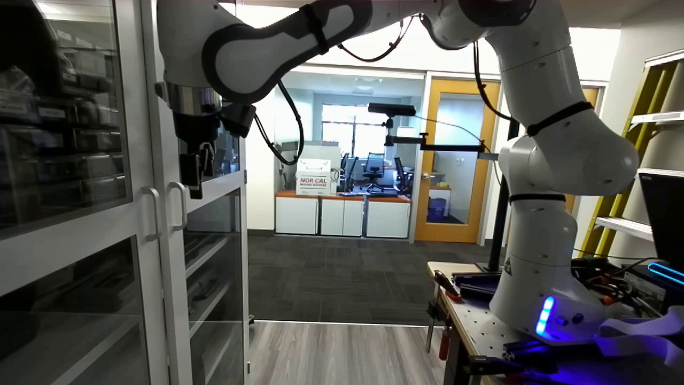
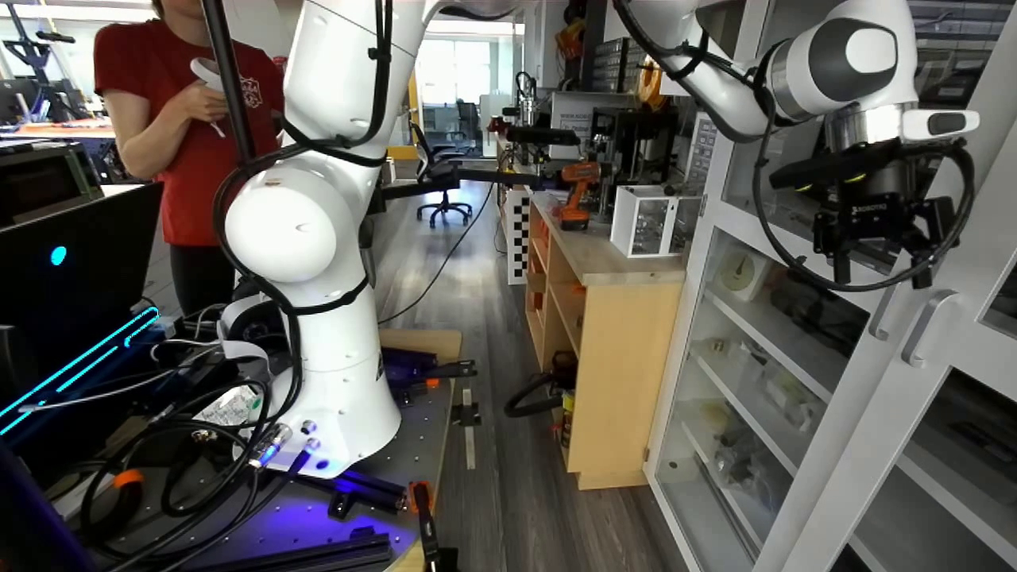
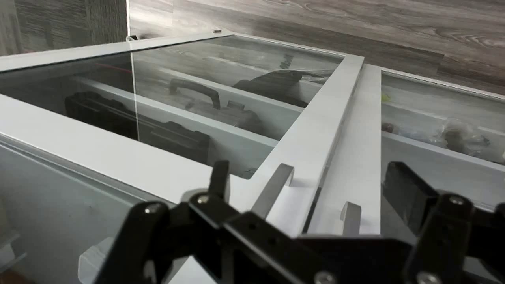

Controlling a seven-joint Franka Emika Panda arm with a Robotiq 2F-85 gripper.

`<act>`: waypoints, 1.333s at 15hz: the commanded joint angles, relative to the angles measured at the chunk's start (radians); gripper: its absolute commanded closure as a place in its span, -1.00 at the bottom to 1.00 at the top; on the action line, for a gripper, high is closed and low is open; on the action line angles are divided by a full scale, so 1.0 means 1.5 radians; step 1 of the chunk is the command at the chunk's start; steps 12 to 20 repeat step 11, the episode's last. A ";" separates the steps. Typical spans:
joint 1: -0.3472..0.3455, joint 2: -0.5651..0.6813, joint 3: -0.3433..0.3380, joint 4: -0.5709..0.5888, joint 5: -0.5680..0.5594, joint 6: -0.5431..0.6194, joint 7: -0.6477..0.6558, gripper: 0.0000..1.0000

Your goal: Close the glass door

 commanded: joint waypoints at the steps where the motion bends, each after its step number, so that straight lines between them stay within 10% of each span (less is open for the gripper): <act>1: -0.001 -0.113 0.013 -0.134 -0.001 -0.004 0.051 -1.00; 8: -0.018 -0.251 0.030 -0.304 0.003 0.010 0.120 -1.00; 20: -0.022 -0.198 0.038 -0.242 0.001 -0.002 0.093 -1.00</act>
